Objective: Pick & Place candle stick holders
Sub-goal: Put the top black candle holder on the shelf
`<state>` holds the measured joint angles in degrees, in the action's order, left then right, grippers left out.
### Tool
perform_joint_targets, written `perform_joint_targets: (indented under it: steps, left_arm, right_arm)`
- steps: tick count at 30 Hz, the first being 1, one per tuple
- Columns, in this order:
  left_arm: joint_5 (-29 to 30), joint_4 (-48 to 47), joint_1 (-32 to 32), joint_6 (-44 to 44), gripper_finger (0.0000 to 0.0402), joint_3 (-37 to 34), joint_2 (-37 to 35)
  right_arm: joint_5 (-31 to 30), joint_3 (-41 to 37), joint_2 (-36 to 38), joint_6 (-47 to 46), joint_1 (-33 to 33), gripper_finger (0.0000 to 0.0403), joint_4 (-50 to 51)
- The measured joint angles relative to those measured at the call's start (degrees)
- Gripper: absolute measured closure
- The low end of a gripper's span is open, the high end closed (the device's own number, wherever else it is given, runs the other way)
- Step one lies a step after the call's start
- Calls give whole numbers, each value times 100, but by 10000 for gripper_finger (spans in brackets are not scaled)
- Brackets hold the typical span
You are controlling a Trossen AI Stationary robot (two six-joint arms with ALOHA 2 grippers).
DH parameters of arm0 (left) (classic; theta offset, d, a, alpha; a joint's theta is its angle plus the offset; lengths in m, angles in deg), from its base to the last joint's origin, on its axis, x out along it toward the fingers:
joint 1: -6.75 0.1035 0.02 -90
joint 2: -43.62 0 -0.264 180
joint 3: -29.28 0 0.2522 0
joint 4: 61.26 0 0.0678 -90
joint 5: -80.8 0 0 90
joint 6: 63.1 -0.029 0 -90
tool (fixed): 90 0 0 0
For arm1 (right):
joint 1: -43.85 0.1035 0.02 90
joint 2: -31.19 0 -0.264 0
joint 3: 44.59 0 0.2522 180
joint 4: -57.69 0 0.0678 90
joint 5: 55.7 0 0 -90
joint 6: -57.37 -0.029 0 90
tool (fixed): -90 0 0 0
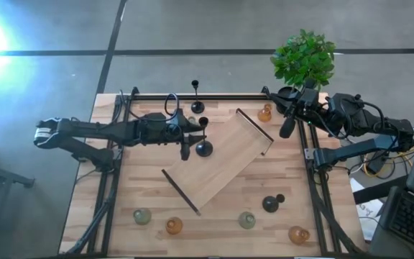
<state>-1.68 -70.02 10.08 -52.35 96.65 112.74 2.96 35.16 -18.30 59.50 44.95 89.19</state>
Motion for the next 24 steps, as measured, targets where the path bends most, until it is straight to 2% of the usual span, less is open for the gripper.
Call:
perform_joint_targets:
  steps: [10,18,21,24]
  left_arm:
    - [-97,-160,0,187,151,8,-175]
    - [-99,-1824,-2,312,136,79,-963]
    - [703,-2569,-4,323,140,68,-1246]
    - [2182,-3193,2,322,143,49,-1320]
  right_arm:
    - [-1,0,0,-6,-4,394,0]
    - [-5,2,79,-3,-2,394,1]
    - [-6,2,92,-24,-2,394,0]
    - [-8,2,83,-24,-2,394,0]
